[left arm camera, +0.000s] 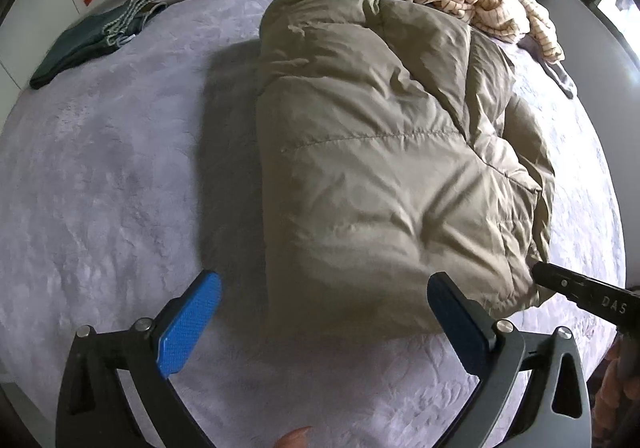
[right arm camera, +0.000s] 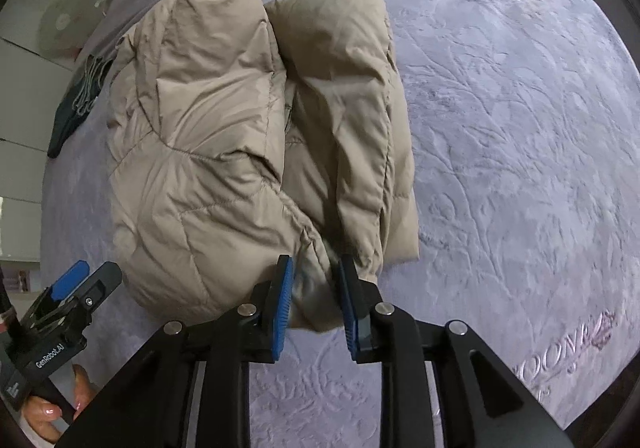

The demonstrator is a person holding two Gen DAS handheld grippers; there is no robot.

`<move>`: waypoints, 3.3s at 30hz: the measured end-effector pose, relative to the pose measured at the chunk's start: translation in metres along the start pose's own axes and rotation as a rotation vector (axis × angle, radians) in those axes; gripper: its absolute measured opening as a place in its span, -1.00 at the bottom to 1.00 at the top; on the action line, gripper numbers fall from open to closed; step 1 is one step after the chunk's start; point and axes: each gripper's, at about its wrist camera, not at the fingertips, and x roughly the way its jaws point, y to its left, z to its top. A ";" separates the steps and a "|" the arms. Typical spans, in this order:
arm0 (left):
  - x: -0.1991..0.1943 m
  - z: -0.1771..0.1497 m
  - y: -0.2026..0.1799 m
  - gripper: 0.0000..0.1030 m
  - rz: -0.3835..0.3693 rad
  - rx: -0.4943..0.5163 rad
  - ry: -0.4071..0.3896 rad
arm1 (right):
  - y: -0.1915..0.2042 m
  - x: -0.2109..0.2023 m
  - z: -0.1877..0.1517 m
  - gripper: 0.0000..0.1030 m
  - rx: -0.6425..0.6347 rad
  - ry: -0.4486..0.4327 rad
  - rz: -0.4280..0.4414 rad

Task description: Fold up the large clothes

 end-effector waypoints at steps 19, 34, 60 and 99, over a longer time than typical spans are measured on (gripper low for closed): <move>-0.092 -0.040 0.014 1.00 0.073 -0.044 -0.113 | 0.029 -0.076 -0.052 0.44 -0.124 -0.103 -0.070; -0.181 -0.062 -0.020 1.00 0.119 -0.082 -0.237 | 0.033 -0.169 -0.058 1.00 -0.207 -0.344 -0.076; -0.217 -0.071 -0.034 1.00 0.178 -0.104 -0.304 | 0.042 -0.200 -0.071 1.00 -0.255 -0.394 -0.139; -0.218 -0.072 -0.032 1.00 0.176 -0.103 -0.305 | 0.045 -0.202 -0.077 1.00 -0.243 -0.402 -0.140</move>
